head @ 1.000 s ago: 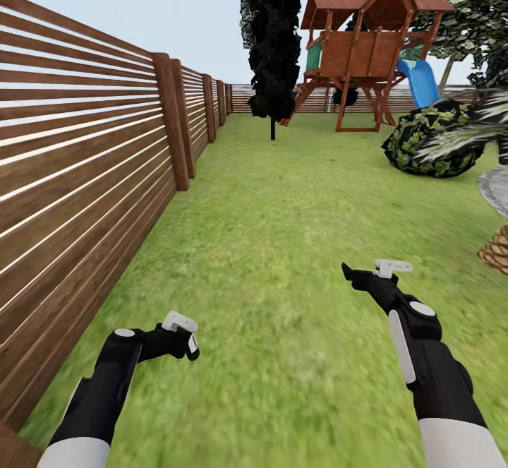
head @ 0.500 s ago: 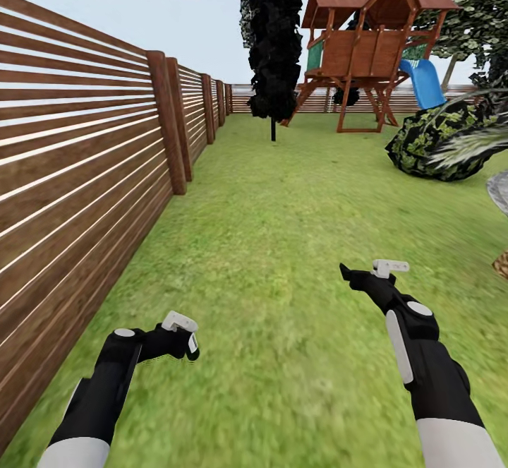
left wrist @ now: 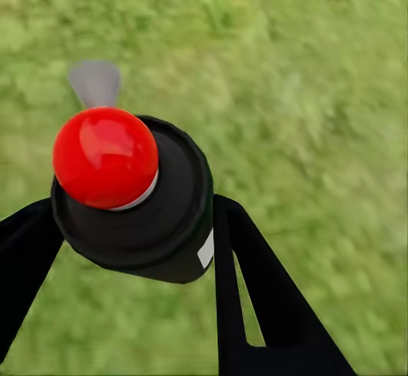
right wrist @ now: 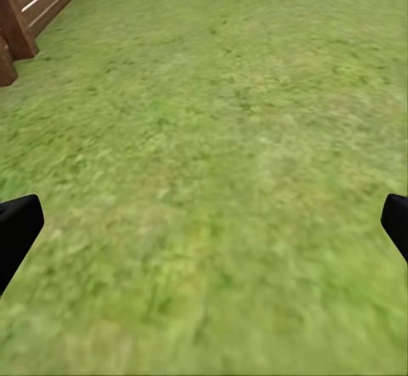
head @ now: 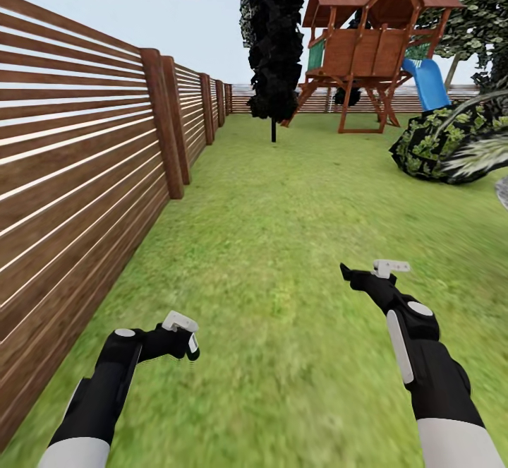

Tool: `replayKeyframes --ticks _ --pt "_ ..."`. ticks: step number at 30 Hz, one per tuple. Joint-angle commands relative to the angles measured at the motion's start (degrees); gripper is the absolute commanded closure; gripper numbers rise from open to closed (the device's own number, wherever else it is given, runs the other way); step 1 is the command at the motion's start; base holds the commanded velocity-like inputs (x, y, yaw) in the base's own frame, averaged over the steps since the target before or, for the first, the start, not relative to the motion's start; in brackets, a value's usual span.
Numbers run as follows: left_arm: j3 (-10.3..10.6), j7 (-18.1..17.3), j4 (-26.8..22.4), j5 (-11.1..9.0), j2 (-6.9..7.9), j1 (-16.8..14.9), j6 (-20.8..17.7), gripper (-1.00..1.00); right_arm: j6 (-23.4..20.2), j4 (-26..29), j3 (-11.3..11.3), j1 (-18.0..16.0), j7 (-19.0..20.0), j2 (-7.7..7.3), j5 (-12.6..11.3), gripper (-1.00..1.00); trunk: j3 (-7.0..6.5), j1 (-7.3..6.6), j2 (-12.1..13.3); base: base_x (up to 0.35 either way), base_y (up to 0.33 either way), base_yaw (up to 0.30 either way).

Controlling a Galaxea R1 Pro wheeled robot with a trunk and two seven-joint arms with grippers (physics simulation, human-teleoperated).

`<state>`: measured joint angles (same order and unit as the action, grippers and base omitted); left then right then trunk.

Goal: Pick up the pesticide atomizer in the garden and spray insectifuge to fully cover both potted plants in the garden.

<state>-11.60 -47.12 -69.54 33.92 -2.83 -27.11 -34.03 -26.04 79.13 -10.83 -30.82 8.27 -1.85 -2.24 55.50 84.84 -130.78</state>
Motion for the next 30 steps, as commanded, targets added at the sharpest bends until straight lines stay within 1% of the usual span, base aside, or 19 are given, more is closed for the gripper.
replayKeyframes --ticks 1,16,20,30 --pt "-0.2 -0.5 -0.1 0.4 -0.07 0.0 -0.2 1.00 -0.3 0.1 -0.1 0.0 0.2 0.00 -0.2 -1.00 0.06 0.03 0.0 0.347 0.000 0.000" --pt "-0.2 -0.5 -0.1 0.4 -0.07 0.0 -0.2 1.00 -0.3 0.1 -0.1 0.0 0.3 -0.06 -0.2 -1.00 0.06 0.03 0.0 0.347 0.000 -0.007" --pt "-0.2 -0.5 -0.1 0.4 -0.07 0.0 -0.2 1.00 -0.3 0.1 -0.1 0.0 0.2 -0.03 -0.2 -1.00 0.06 0.03 0.0 0.347 0.000 -0.174" --pt "-0.2 -0.5 -0.1 0.4 -0.07 0.0 -0.2 1.00 -0.3 0.2 0.1 0.0 0.2 0.00 -0.2 -1.00 0.06 0.03 0.0 0.347 0.000 -0.251"
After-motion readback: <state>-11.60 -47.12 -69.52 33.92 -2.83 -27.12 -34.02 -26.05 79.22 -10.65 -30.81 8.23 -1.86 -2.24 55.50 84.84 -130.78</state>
